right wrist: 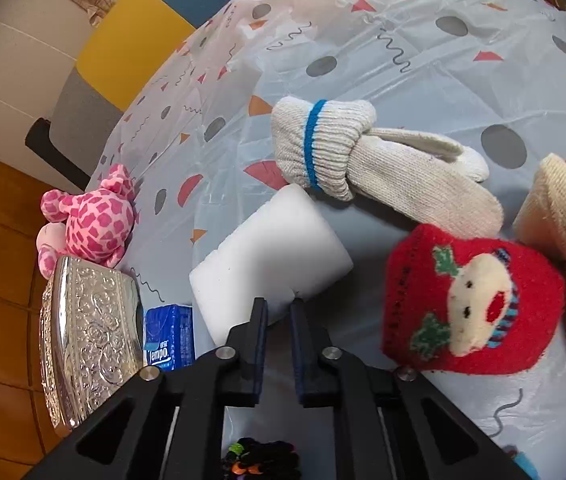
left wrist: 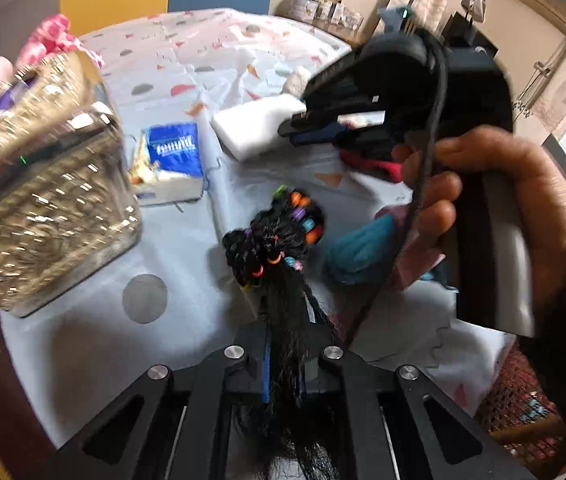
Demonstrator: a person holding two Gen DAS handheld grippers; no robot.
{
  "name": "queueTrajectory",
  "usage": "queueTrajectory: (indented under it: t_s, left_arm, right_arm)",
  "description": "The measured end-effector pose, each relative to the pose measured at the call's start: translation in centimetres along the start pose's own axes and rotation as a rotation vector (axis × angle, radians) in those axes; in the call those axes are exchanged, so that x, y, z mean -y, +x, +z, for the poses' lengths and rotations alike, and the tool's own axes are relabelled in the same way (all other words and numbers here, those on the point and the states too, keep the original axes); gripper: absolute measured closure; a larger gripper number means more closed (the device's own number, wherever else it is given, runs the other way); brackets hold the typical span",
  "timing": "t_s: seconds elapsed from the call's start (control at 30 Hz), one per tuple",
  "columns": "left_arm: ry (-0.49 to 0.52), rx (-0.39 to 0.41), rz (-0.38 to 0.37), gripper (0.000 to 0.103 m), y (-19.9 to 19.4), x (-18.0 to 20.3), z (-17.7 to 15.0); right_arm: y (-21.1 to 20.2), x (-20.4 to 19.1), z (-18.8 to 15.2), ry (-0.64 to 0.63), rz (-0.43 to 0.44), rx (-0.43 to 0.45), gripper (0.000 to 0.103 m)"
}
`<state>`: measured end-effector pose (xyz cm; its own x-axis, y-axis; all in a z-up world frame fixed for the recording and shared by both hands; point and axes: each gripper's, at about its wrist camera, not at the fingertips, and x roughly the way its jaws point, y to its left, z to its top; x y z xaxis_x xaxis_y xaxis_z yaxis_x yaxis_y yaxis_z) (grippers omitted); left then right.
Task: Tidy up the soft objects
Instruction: 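Carry the doll over the gold tray with left tool while right tool closes on the white sponge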
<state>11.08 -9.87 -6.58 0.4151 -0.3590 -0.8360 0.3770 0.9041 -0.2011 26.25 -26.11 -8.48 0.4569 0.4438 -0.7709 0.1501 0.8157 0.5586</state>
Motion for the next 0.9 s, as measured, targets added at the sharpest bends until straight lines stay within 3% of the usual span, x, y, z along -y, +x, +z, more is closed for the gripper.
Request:
queueTrajectory:
  t_s: [0.1, 0.13, 0.33, 0.43, 0.47, 0.63, 0.8, 0.9]
  left_arm:
    - [-0.001, 0.033, -0.014, 0.095, -2.0, -0.5, 0.2]
    - [0.001, 0.048, -0.017, 0.095, -2.8, -0.4, 0.4]
    - [0.016, 0.141, -0.034, 0.095, -6.9, -0.5, 3.3]
    - [0.002, 0.175, -0.030, 0.095, -7.8, -1.0, 5.3]
    - [-0.004, 0.188, -0.023, 0.095, -8.1, -1.3, 6.2]
    - [-0.079, 0.241, 0.018, 0.095, -8.8, -3.8, 10.3]
    - [-0.167, 0.308, 0.088, 0.095, -10.6, -8.2, 13.1]
    - [-0.201, 0.346, 0.144, 0.095, -12.6, -11.2, 14.0]
  right_arm:
    - [-0.5, 0.0, 0.1, -0.016, -0.007, 0.006, 0.097]
    - [-0.6, 0.0, 0.1, -0.022, -0.020, 0.006, 0.103]
    - [-0.2, 0.0, -0.2, -0.067, -0.089, -0.027, 0.103]
    - [0.5, 0.5, -0.4, -0.021, -0.027, -0.070, 0.102]
    - [0.6, 0.7, -0.4, 0.003, -0.013, -0.072, 0.100]
    - [0.3, 1.6, -0.2, 0.097, 0.106, -0.083, 0.070]
    - [-0.2, 1.2, -0.3, 0.092, 0.096, -0.088, 0.066]
    - [-0.9, -0.8, -0.5, -0.041, 0.022, -0.093, 0.066]
